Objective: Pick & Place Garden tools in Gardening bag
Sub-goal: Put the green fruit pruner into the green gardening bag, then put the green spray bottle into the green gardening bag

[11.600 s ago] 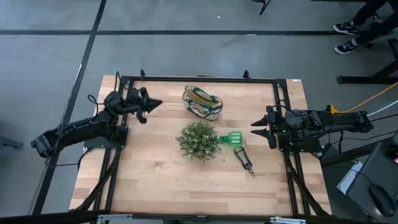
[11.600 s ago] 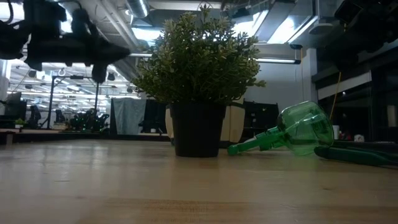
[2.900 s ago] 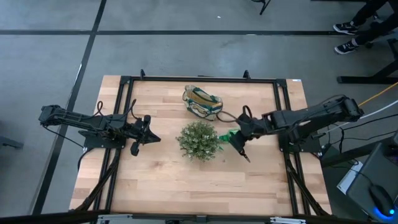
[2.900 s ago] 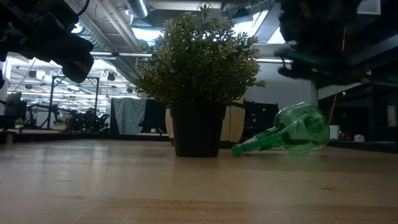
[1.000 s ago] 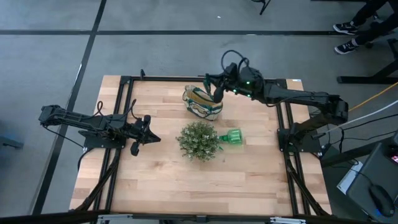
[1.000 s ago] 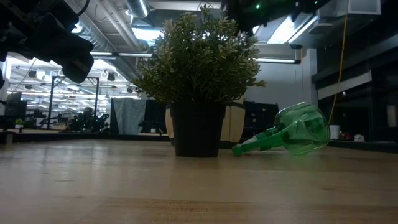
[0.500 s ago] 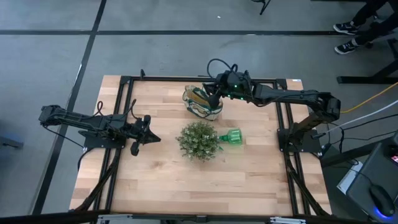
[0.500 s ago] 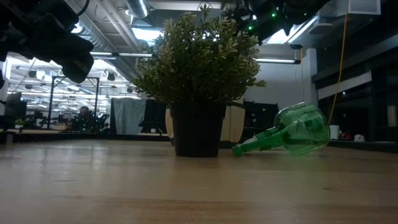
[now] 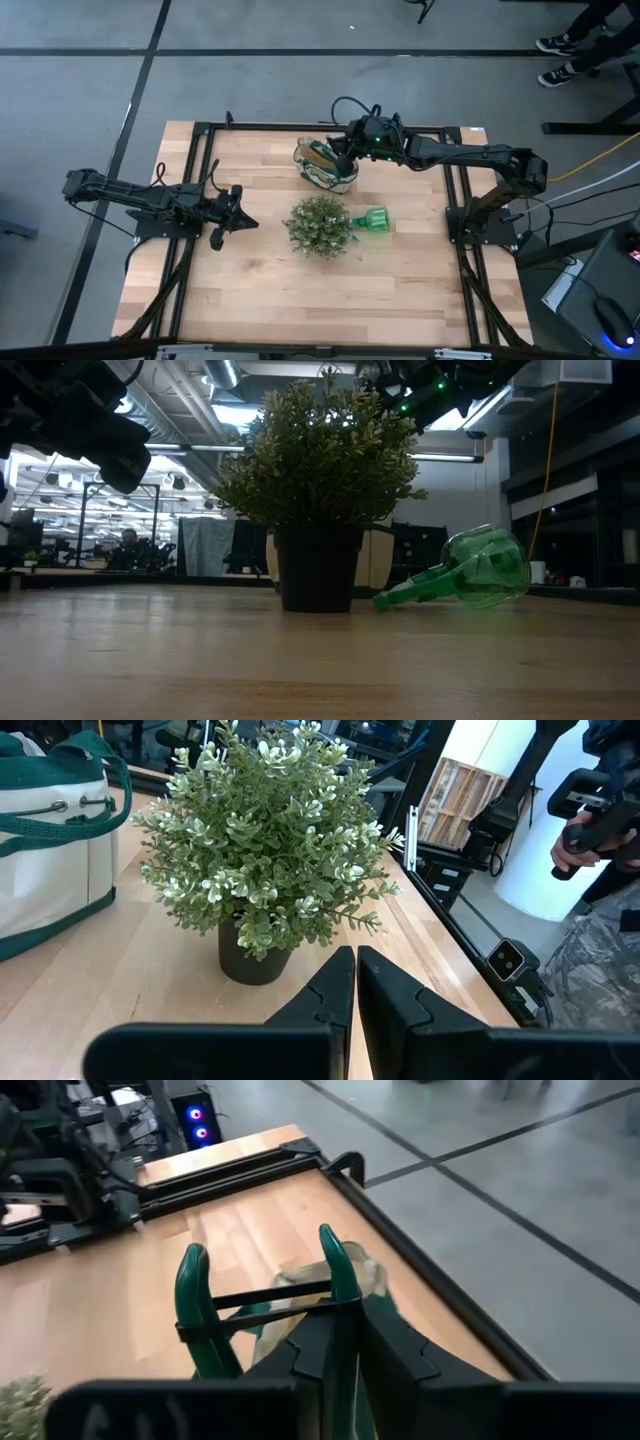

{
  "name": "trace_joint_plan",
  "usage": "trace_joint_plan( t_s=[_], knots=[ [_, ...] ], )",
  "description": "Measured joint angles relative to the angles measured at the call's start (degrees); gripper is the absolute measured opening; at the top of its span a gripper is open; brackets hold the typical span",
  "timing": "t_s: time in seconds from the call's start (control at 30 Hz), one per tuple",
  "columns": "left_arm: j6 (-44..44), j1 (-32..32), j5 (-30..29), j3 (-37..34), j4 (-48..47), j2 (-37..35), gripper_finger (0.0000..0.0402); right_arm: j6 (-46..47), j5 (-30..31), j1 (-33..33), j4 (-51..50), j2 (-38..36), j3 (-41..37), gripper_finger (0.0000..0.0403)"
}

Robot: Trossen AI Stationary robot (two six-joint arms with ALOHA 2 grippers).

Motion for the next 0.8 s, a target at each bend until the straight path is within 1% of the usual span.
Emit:
trace_joint_plan(
  t_s=[0.2, 0.53, 0.67, 0.8],
  knots=[
    [0.0, 0.0, 0.0, 0.0, 0.0, 0.0, 0.0009, 3.0, -1.6, 0.0, -1.1, 0.0, 0.0, 0.0061],
    [0.0, 0.0, 0.0, 0.0, 0.0, 0.0, 0.0013, 3.2, -1.7, 0.0, -2.0, 0.0, 0.0, 0.0088],
    [0.0, 0.0, 0.0, 0.0, 0.0, 0.0, 0.0011, 3.4, -3.3, 0.0, -2.0, 0.0, 0.0, 0.0105],
    [0.0, 0.0, 0.0, 0.0, 0.0, 0.0, 0.0009, 7.3, -4.6, 0.0, -2.2, 0.0, 0.0, 0.0117]
  ],
)
